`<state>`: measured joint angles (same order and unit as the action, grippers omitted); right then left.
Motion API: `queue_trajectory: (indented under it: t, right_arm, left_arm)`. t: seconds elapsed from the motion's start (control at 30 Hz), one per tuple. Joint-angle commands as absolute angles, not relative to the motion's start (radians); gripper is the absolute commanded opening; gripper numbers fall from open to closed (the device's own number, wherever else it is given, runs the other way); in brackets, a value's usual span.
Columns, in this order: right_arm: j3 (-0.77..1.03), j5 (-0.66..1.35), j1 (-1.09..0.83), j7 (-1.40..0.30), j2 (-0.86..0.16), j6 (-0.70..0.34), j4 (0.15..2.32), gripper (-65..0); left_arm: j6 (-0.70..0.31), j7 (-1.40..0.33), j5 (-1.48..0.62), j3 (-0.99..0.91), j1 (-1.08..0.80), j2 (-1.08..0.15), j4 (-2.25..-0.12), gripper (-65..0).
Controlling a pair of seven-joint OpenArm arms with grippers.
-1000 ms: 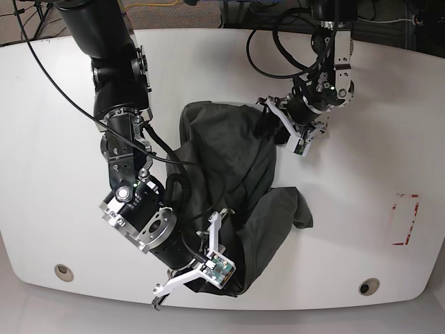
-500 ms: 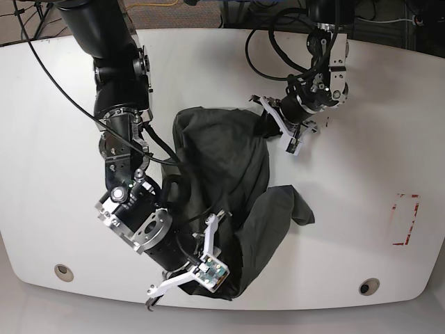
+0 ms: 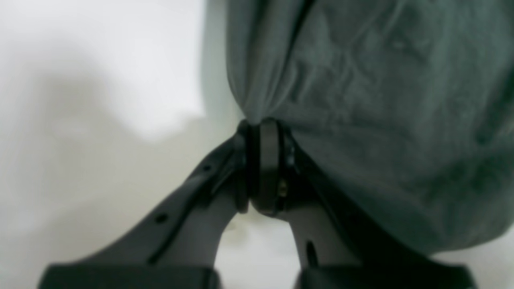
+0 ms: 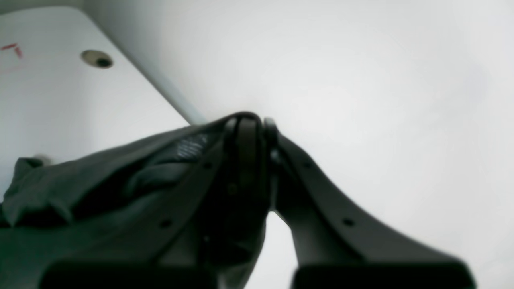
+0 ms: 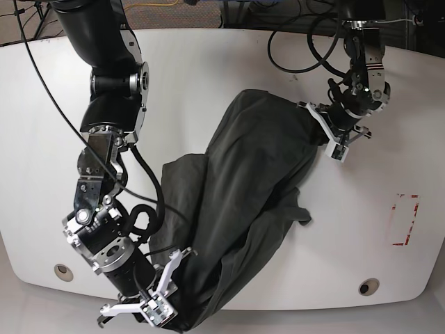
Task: Layout the t-shirt on the table in an organized manner, then fold the t-shirt properly
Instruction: 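Raise the shirt with both grippers and stretch it between them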
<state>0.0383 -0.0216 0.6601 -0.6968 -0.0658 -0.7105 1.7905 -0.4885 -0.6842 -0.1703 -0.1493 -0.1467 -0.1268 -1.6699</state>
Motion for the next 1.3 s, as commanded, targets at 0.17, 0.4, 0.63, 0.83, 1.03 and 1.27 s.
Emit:
queue_trajectory:
  t: [0.17,0.4,0.63,0.83,1.03,1.27]
  right_arm:
    - [0.134,-0.018,0.802,-0.667,-0.073,-0.698,1.67,-65.0]
    - [0.176,-0.018,0.908,-0.667,-0.108,-0.698,1.567,-65.0]
    - [0.179,-0.018,0.974,-0.67,-0.14,-0.697,1.546,-65.0]
    - [0.179,-0.013,0.975,-0.72,-0.157,-0.674,1.558,-65.0]
    - [0.18,-0.01,0.869,-0.734,-0.185,-0.668,1.641,-65.0]
    - [0.259,-0.01,0.662,-0.734,-0.182,-0.674,1.721,-65.0]
  left_arm:
    - [-0.496,-0.771,-0.186,-0.269,-0.059,-0.157,-1.891,-64.2]
    - [-0.575,-0.974,-0.186,-0.404,0.128,-0.176,-1.96,-64.2]
    - [-0.645,-1.118,-0.186,-0.51,0.315,-0.211,-1.971,-64.2]
    - [-0.682,-1.182,-0.186,-0.545,0.404,-0.243,-1.971,-64.2]
    - [-0.698,-1.185,-0.186,-0.55,0.386,-0.245,-1.968,-64.2]
    - [-0.698,-1.178,-0.186,-0.527,0.231,-0.199,-1.965,-64.2]
